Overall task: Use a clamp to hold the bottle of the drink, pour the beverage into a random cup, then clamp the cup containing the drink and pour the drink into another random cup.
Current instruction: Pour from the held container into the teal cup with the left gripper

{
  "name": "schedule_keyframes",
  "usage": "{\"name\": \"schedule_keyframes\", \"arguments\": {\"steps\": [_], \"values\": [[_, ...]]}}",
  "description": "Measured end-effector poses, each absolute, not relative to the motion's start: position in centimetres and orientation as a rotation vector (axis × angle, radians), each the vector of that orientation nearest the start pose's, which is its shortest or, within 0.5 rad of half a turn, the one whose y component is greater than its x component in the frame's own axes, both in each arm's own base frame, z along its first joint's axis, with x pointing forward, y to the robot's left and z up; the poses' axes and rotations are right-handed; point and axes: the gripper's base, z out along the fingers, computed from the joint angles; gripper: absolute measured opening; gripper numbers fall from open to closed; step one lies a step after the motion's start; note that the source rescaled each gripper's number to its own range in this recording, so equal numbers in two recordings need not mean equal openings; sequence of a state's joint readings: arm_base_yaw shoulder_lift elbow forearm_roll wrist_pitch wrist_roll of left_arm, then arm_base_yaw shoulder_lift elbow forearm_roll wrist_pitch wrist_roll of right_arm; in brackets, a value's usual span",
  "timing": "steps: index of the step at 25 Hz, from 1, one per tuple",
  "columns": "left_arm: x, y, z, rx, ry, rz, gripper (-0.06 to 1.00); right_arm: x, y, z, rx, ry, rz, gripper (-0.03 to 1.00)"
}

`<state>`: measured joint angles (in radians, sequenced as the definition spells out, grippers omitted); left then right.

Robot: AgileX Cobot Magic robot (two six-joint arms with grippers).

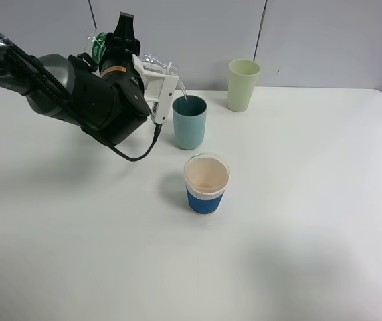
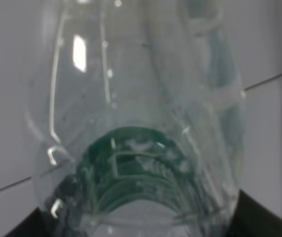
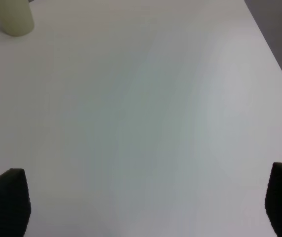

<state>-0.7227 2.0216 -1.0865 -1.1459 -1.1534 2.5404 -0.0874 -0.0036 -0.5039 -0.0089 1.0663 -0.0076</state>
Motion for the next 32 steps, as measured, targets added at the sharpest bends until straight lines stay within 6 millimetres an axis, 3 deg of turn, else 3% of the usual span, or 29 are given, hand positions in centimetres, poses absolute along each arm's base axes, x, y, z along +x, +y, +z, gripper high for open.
{"name": "schedule_keyframes", "arguments": {"steps": [32], "values": [[34.45, -20.77, 18.67, 1.497, 1.122, 1.681, 0.0, -0.62, -0.02, 27.79, 0.082, 2.041, -0.07, 1.0]]}}
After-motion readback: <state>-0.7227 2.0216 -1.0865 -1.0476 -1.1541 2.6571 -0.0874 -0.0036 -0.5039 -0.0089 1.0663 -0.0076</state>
